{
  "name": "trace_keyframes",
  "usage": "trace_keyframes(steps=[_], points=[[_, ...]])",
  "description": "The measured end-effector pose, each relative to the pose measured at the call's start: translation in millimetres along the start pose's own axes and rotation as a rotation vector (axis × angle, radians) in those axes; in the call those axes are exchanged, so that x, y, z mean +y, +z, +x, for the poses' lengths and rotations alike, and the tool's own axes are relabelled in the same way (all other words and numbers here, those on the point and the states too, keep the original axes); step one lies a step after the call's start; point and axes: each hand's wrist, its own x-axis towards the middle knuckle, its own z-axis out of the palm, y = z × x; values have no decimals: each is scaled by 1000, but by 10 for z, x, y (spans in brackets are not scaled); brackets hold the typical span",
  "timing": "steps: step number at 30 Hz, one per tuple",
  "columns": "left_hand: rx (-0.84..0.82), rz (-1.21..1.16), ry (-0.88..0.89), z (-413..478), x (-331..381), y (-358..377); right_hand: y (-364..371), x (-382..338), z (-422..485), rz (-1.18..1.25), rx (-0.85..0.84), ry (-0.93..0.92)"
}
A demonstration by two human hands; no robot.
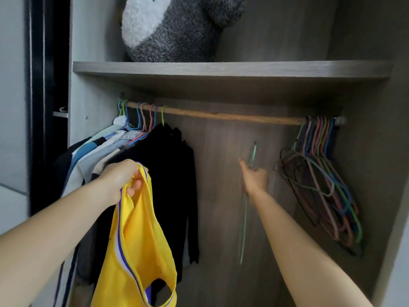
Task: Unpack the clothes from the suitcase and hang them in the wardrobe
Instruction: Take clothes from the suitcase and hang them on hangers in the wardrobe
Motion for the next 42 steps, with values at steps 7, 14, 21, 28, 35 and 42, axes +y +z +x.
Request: trace_keyframes(steps=[7,14,21,28,35,42], points=[[-24,0,10,-297,-52,-125,222,-11,-453,507,-445,212],[-11,-27,-36,-426,-107,-172,203,-538,-1089,1048,-658,193],[12,-118,-30,-577,51,-236,663,53,-1497,969,-764,237],[284,47,95,-433,21,-821,641,473,-1238,438,-1025,191],[424,721,258,-450,-235,-1188,403,134,-1114,-139,-1063,-392],[502,1362,422,-604,-258,-1224,503,-198,-1012,-251,-1090,-463]])
